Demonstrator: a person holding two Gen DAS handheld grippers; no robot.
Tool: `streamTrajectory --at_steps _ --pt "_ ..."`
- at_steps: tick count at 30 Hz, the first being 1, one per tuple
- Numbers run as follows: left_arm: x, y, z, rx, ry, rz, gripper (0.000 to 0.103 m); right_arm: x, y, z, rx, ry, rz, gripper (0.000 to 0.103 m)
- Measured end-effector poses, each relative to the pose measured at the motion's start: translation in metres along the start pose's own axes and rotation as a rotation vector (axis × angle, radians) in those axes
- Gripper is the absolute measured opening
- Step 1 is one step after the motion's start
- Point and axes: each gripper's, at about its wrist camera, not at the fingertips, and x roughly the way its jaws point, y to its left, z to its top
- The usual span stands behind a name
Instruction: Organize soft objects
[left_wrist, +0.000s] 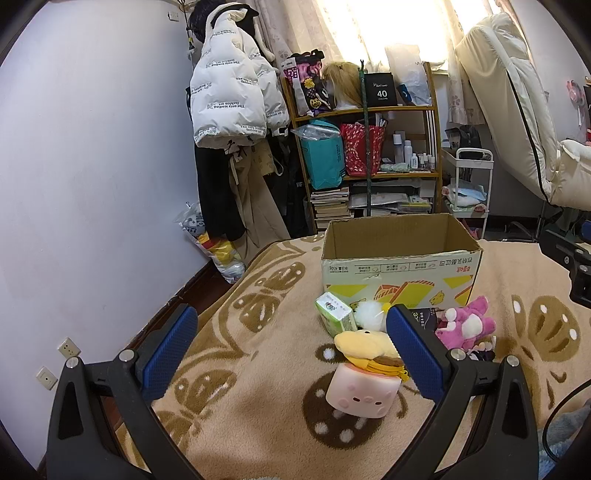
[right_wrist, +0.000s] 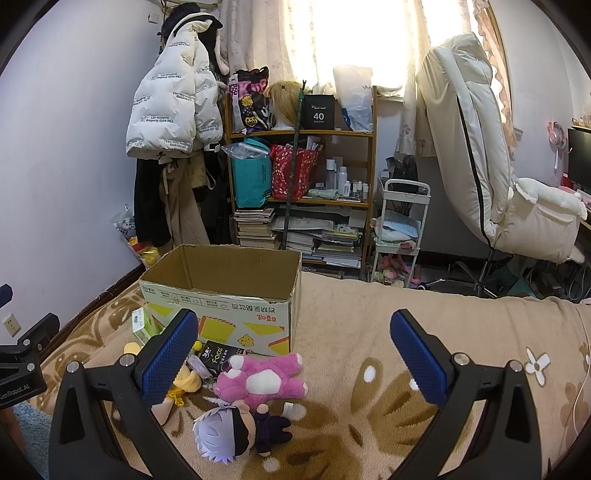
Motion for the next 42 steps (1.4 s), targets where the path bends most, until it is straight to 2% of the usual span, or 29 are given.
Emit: streamTrajectory --at_steps 26,37,42 --pt "0.004 0.002 -0.006 0.010 0.015 0.006 0.101 0.002 -0.002 -0.006 0.002 0.004 0.000 0.103" --pt "0.025 -0.005 -0.008 0.063 0.121 -0.016 0.101 0.003 0.000 -0.017 -0.014 0.059 0.013 0.103" --pt "0.036 -0.014 -0.007 0.095 0.184 -0.017 0.101 0.013 0.000 -0.011 0.010 0.127 0.034 0.103"
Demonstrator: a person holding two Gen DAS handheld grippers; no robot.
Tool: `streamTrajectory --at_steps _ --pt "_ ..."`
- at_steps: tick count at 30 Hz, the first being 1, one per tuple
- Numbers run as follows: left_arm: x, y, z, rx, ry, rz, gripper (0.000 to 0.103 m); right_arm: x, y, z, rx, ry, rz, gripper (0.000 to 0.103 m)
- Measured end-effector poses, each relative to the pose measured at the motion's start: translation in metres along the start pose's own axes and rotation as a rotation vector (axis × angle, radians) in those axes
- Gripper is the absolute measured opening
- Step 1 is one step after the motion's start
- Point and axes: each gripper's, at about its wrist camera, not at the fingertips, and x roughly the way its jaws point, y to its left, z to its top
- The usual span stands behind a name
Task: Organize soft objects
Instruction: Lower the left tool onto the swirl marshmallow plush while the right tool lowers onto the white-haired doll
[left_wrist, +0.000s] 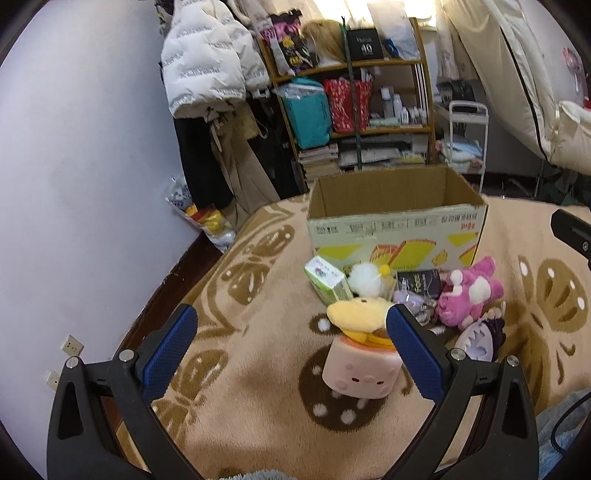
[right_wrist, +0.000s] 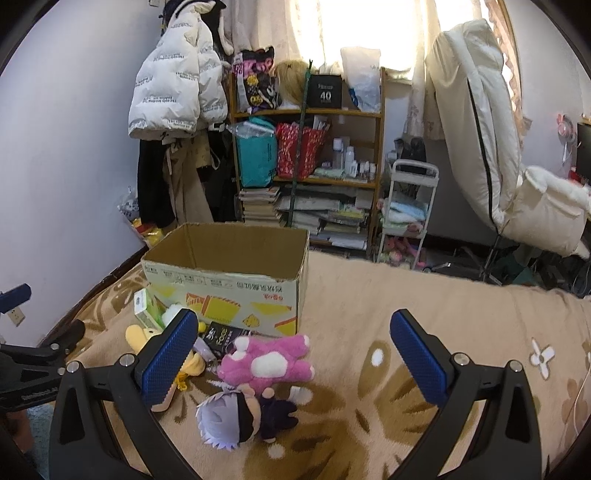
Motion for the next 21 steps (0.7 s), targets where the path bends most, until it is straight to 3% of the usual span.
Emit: streamTrajectory --at_steps 6,21 --pt "0.016 -0.012 0.002 0.038 0.063 -0.003 0.101 0.023 -0.007 -0.004 0.062 0.133 0.049 0.103" --pt "0.073 -0.047 -0.007 0.096 0.273 -0.114 0.101 0.082 0.000 -0.025 0.128 0.394 0.124 0.103"
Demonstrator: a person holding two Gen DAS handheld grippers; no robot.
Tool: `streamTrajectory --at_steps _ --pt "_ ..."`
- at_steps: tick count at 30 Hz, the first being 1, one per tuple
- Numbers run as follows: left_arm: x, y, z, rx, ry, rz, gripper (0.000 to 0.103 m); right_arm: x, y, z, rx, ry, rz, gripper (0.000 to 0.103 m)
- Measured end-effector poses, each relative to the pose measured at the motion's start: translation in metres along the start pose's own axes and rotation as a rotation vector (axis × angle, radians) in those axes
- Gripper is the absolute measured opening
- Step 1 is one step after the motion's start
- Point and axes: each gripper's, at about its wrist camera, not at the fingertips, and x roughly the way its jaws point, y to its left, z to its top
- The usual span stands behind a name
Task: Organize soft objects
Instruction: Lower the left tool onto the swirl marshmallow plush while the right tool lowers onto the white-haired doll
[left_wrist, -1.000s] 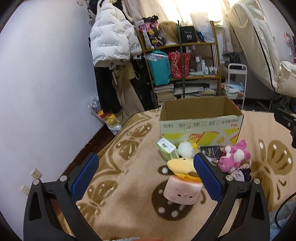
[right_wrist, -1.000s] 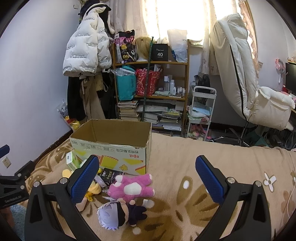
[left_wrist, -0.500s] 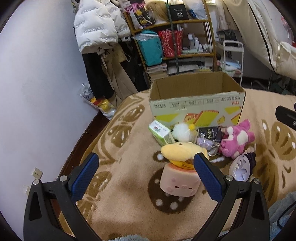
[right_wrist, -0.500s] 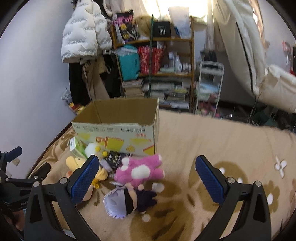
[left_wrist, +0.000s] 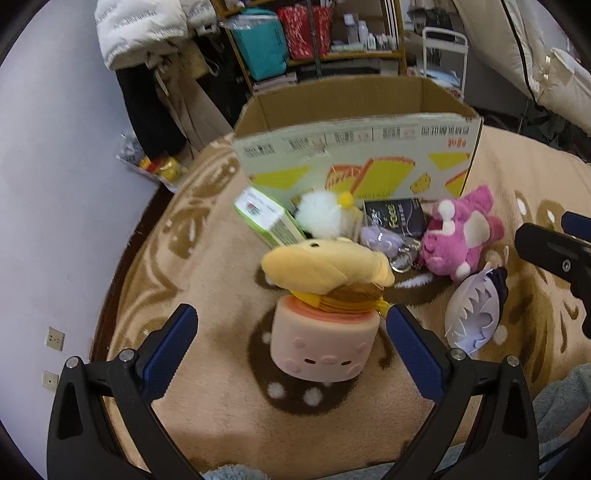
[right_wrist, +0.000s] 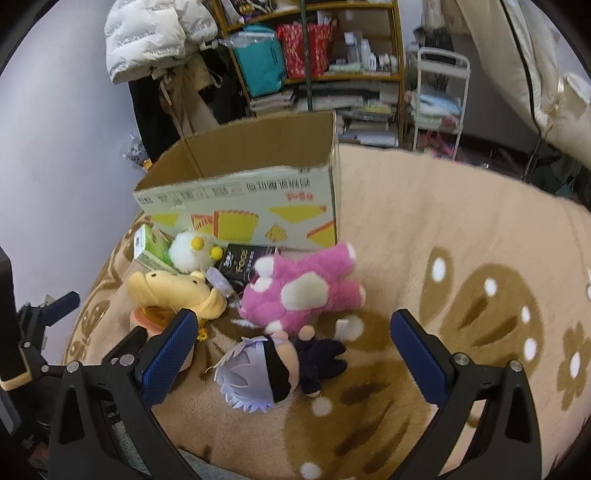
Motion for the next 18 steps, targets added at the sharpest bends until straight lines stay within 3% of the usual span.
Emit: streamTrajectory --at_steps 18 --pt "0.046 -0.017 -0.006 0.046 0.171 -0.058 0.101 0.044 0.006 -0.008 -0.037 0.136 0.008 0.103"
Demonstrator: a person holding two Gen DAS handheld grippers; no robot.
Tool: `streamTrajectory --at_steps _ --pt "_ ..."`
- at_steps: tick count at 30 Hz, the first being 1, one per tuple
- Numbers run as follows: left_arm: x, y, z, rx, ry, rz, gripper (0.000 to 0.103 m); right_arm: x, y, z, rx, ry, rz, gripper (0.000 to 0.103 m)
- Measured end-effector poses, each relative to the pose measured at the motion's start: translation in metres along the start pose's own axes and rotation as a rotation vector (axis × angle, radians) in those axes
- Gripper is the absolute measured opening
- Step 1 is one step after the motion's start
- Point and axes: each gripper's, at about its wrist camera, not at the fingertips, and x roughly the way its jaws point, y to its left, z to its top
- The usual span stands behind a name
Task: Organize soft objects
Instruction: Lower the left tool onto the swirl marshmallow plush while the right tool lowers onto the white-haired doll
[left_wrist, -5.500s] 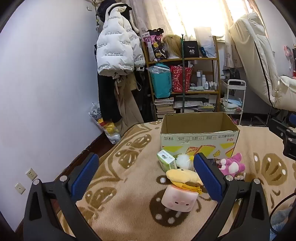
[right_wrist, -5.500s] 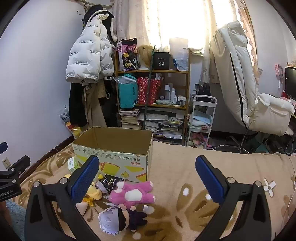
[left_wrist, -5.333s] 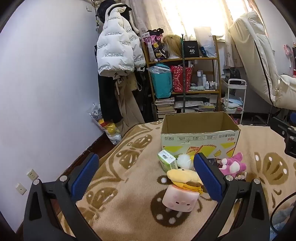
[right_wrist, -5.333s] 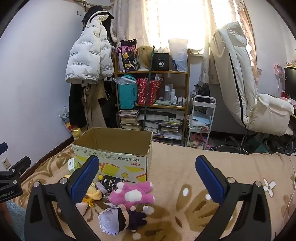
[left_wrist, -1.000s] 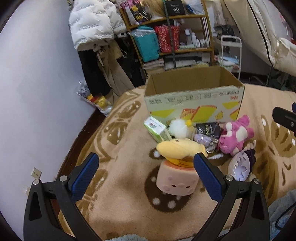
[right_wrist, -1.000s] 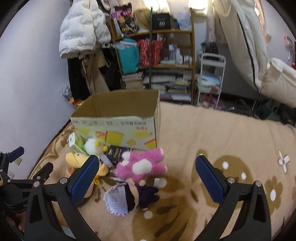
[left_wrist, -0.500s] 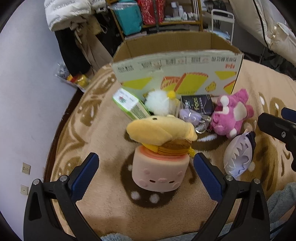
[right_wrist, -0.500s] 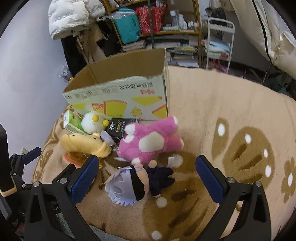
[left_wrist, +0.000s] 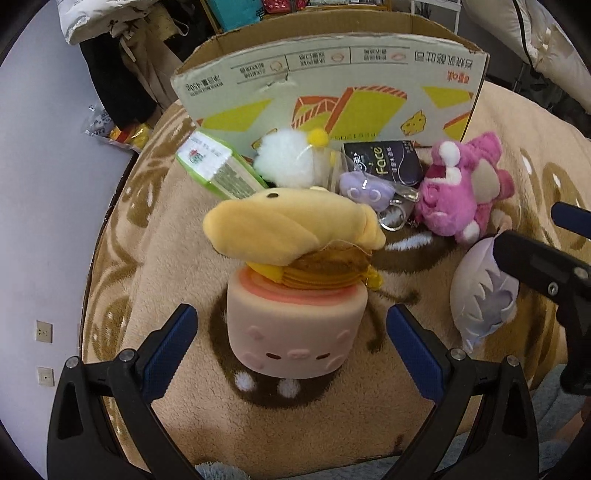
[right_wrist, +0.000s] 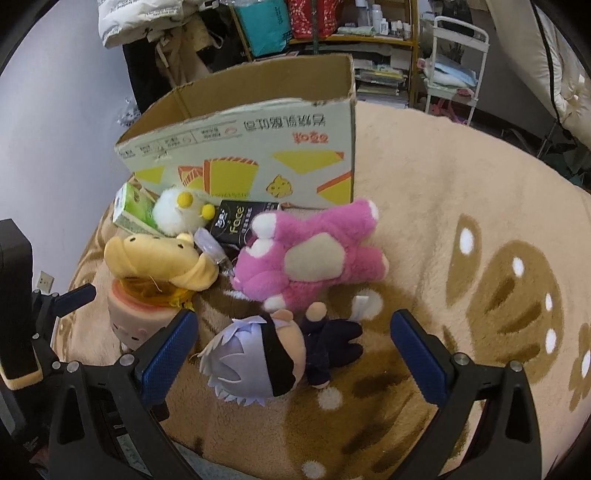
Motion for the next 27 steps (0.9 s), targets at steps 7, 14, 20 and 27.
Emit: streamTrajectory --at_steps 7,14,20,27 --pt "0.019 0.011 0.001 -0.039 0.050 -0.017 0.101 0.011 0.002 -0.002 -0.005 0.030 -0.007 0.103" --pt "0.026 0.015 0.000 -0.056 0.067 -0.032 0.101 0.022 0.005 -0.006 -0.022 0.070 -0.001 0.103" --pt "0.027 0.013 0.000 -0.045 0.068 -0.050 0.087 0.026 0.005 -0.006 -0.026 0.101 0.002 0.102" --pt "0.026 0.017 0.001 -0.076 0.065 -0.081 0.071 0.029 0.014 -0.015 -0.058 0.121 0.045 0.082"
